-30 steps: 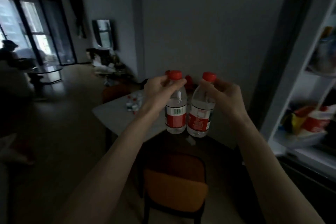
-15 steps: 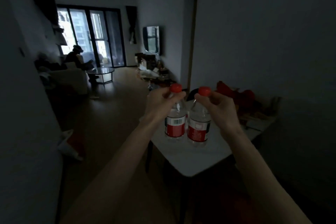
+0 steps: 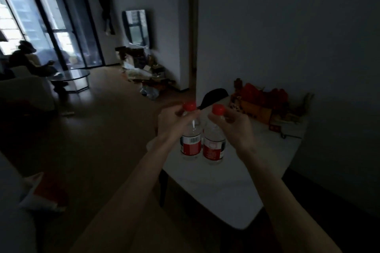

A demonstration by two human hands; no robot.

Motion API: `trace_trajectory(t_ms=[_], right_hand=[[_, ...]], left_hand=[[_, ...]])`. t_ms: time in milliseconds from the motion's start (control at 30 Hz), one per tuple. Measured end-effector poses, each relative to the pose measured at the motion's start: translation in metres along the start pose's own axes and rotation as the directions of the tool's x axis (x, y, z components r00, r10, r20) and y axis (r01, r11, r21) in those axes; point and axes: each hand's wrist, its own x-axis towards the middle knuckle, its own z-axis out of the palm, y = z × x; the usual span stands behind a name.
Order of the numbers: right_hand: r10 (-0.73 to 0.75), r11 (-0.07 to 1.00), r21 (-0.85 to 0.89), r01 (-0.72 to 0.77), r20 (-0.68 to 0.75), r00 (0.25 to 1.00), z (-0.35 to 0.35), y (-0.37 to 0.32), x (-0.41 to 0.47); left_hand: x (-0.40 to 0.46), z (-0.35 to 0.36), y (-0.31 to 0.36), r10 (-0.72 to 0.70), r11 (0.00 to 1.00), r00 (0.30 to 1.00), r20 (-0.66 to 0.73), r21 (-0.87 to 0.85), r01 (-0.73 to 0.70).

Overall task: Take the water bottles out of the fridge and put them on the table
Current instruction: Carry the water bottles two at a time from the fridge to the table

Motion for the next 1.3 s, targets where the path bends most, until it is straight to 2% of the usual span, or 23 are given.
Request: trace_trajectory(t_ms=[167, 400, 500, 667, 900, 1200, 1300], right_hand=[[-0.01, 0.997, -0.082, -0.004, -0.17, 0.985, 0.043, 0.023, 0.039], [0.115, 0.978, -0.127, -0.165, -0.331, 0.937, 0.082, 0.081, 0.084], [0.135, 0.964, -0.154, -0.216, -0.414, 0.9, 0.096, 0.114, 0.1], [0.249, 0.917, -0.176, -0.358, -0.449, 0.858, 0.121, 0.166, 0.127], [0.328, 0.873, -0.129, -0.471, -0.559, 0.761, 0.155, 0.217, 0.149], [0.458, 0.784, 0.01, -0.62, -0.684, 0.568, 0.192, 0.288, 0.16], [0.466, 0.758, 0.013, -0.653, -0.71, 0.527, 0.199, 0.31, 0.159]], left_hand=[[0.073, -0.003, -0.033, 0.083, 0.995, 0.985, 0.152, 0.04, -0.09], [0.153, 0.019, -0.1, 0.128, 0.988, 0.941, 0.312, 0.043, -0.148], [0.177, 0.031, -0.125, 0.126, 0.985, 0.928, 0.349, 0.068, -0.16], [0.219, 0.053, -0.171, 0.073, 0.99, 0.932, 0.356, 0.084, -0.11], [0.259, 0.082, -0.237, 0.024, 0.993, 0.925, 0.378, 0.095, -0.065], [0.274, 0.12, -0.322, -0.008, 0.999, 0.863, 0.505, 0.045, -0.017], [0.28, 0.13, -0.339, -0.018, 1.0, 0.838, 0.546, 0.027, 0.004]])
